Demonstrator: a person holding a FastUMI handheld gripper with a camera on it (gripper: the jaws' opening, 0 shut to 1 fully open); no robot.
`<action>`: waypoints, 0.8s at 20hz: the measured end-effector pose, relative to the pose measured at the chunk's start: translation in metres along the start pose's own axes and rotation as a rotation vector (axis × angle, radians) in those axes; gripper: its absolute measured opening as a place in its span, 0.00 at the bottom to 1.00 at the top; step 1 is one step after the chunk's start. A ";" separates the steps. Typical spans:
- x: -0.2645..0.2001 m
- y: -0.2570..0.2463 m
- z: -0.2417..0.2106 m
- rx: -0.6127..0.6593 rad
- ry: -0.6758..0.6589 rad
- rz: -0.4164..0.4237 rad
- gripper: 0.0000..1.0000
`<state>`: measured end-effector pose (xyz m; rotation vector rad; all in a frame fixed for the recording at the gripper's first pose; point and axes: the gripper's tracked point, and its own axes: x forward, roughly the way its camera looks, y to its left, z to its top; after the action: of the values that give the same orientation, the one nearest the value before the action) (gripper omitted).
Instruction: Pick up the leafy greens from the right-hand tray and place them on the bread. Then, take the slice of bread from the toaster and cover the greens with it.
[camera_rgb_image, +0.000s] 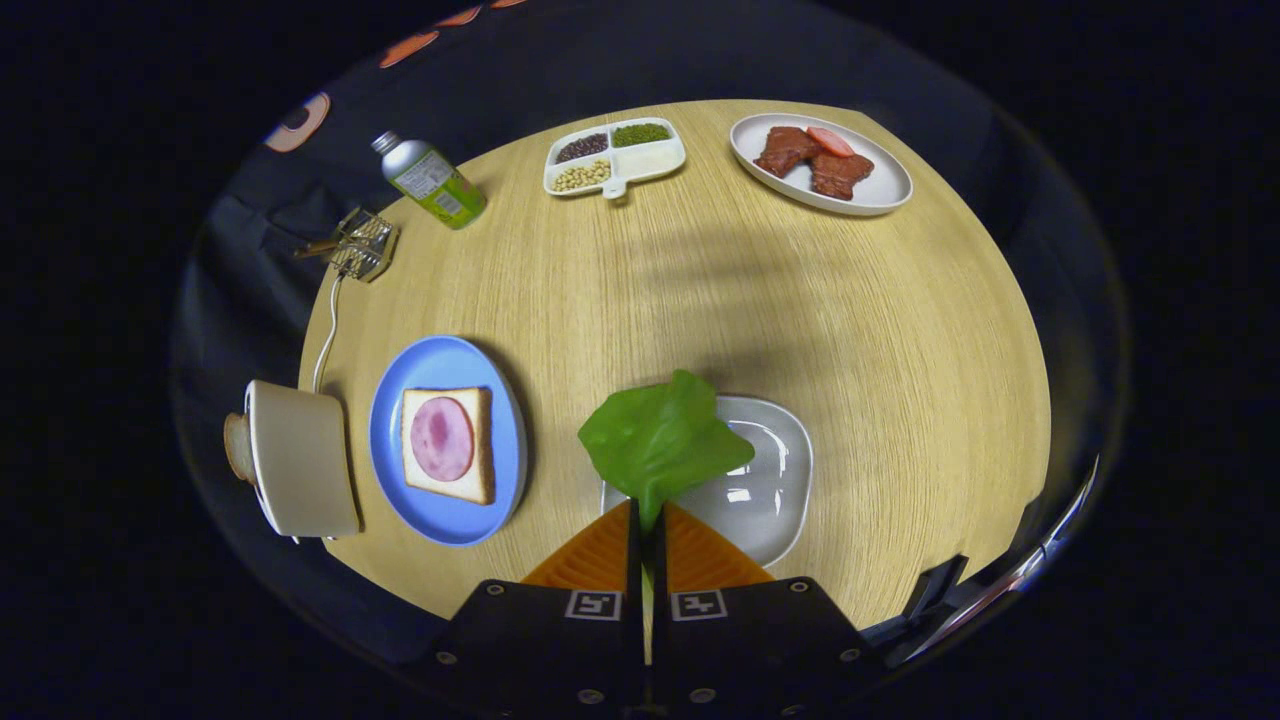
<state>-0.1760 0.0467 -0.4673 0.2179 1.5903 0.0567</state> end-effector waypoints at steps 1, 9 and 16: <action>-0.004 0.008 0.001 -0.009 -0.004 0.013 0.04; -0.012 0.064 0.014 -0.101 -0.004 0.087 0.04; -0.003 0.127 0.017 -0.190 0.025 0.167 0.04</action>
<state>-0.1460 0.1687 -0.4430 0.2013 1.5779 0.3394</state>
